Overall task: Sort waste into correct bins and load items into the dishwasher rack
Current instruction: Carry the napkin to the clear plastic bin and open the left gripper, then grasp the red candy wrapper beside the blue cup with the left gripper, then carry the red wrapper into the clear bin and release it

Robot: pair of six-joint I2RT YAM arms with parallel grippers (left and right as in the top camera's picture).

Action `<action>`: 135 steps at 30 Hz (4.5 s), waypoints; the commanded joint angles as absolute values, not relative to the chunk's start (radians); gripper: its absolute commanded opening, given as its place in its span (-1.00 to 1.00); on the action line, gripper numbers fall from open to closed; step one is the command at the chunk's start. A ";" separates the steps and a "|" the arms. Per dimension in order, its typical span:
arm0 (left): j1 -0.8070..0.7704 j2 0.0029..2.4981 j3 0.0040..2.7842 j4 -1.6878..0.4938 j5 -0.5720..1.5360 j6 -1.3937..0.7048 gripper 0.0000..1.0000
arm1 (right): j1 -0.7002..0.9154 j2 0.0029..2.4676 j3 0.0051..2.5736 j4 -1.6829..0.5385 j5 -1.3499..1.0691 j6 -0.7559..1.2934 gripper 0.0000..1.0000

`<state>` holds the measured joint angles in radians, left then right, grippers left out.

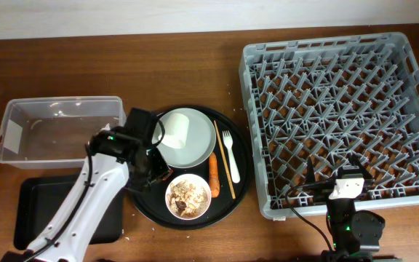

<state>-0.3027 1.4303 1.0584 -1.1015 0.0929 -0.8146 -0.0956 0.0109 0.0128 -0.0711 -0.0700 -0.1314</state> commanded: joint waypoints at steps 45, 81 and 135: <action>-0.307 1.491 0.706 -0.541 0.044 -1.028 -0.40 | -0.092 0.004 0.006 -0.073 -0.068 -0.131 0.97; -0.307 1.298 0.823 -0.831 0.064 -0.971 -0.99 | -0.092 0.004 0.006 -0.072 -0.068 -0.131 0.97; 0.404 1.335 1.187 -1.120 -0.051 -0.666 -0.99 | -0.092 0.004 0.006 -0.072 -0.068 -0.131 0.97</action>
